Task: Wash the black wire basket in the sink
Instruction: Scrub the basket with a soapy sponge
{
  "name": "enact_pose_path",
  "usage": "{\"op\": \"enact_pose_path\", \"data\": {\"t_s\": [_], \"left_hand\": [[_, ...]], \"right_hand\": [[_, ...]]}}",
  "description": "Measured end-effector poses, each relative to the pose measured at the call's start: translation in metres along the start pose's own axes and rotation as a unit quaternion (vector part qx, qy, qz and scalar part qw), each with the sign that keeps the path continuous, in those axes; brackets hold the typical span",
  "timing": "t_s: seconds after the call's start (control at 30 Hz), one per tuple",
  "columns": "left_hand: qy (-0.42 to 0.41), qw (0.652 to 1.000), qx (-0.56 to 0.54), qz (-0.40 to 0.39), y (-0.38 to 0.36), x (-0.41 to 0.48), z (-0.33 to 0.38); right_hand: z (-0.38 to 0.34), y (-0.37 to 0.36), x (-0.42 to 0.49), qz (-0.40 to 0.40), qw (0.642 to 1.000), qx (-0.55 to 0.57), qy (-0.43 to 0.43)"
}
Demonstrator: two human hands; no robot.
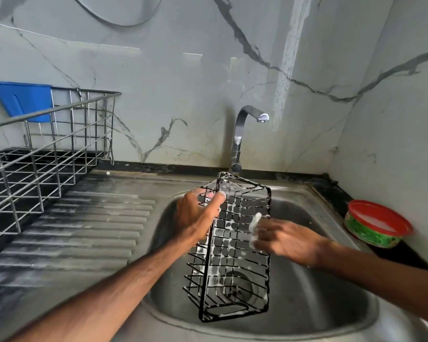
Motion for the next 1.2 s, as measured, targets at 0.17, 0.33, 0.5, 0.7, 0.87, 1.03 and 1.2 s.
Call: {"op": "enact_pose_path", "data": {"t_s": [0.17, 0.33, 0.5, 0.7, 0.87, 1.03, 1.2], "left_hand": [[-0.038, 0.999, 0.006, -0.013, -0.003, 0.000, 0.003], [-0.031, 0.999, 0.003, -0.010, -0.002, -0.001, 0.004], [-0.006, 1.000, 0.001, 0.003, -0.006, 0.003, -0.004], [0.022, 0.997, -0.067, 0.014, -0.018, 0.005, -0.009], [0.028, 0.999, -0.023, 0.014, -0.010, 0.005, -0.007], [0.058, 0.985, -0.160, 0.022, -0.022, 0.006, -0.020], [0.059, 0.988, -0.141, 0.030, -0.012, 0.006, -0.007]], "right_hand": [[0.011, 0.017, 0.005, -0.015, 0.999, 0.004, -0.036], [0.021, 0.031, 0.025, 0.040, 0.990, 0.073, -0.115], [0.027, 0.026, 0.023, 0.000, 0.984, 0.017, -0.178], [-0.002, 0.020, 0.013, -0.013, 0.990, -0.012, -0.143], [-0.015, 0.013, 0.005, -0.035, 0.991, 0.063, -0.112], [-0.024, 0.016, 0.005, -0.040, 0.977, 0.153, -0.145], [-0.008, 0.016, 0.011, 0.013, 0.980, 0.084, -0.181]]}}
Point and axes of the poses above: each hand's wrist, its own x-axis towards the middle knuckle, its own y-axis out of the back of the hand, z = x × y, the point moved 4 cm from there along x, towards the middle knuckle, and after that the axes turned 7 degrees about -y, right-handed, at the moved point
